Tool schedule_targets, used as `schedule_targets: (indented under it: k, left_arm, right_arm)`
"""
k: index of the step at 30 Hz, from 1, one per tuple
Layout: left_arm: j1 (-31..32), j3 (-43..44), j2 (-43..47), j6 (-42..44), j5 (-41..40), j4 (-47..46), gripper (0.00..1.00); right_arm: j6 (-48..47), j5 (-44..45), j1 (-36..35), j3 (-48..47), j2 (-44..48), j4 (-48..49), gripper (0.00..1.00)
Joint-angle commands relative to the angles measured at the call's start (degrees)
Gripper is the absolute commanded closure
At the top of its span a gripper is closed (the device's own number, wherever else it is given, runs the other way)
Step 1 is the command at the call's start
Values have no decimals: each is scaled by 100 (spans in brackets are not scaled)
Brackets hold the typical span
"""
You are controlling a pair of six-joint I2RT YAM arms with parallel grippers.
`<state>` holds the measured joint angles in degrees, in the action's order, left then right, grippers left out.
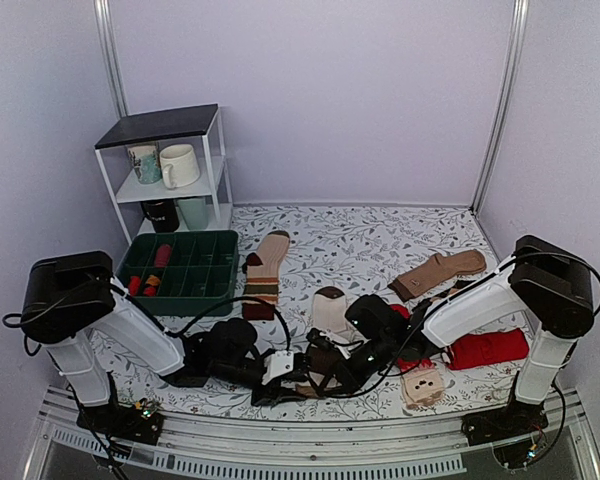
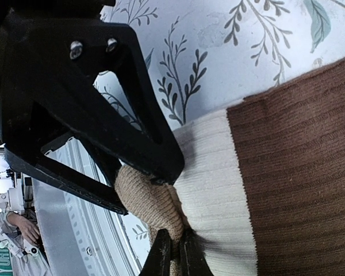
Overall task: Roll the socks
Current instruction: Roll a pair of socks at the center of the board.
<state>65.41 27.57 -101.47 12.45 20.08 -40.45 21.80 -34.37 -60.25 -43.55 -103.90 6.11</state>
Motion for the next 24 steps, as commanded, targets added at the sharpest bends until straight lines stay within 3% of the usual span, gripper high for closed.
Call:
schedule_targets:
  k: [1,11,14,22,24]
  left_arm:
    - [149,55,-55,75,27,-7,58]
    - [244,-74,-37,-54,-75,-4,48]
    - [248,138,-219,-40,-137,271,51]
    - [244,384,-366,-123,-254,530,97]
    - [244,425,-321,-168,-170,691,100]
  right_arm:
    - [76,359,-22,373,-526,-1244,100]
    - [115,235,56,363,-649,-1256,100]
    - [114,203,57,368,-634,-1261,100]
    - [140,154,65,398,-612,-1232,99]
    - [144,198,70,397,-596,-1250,97]
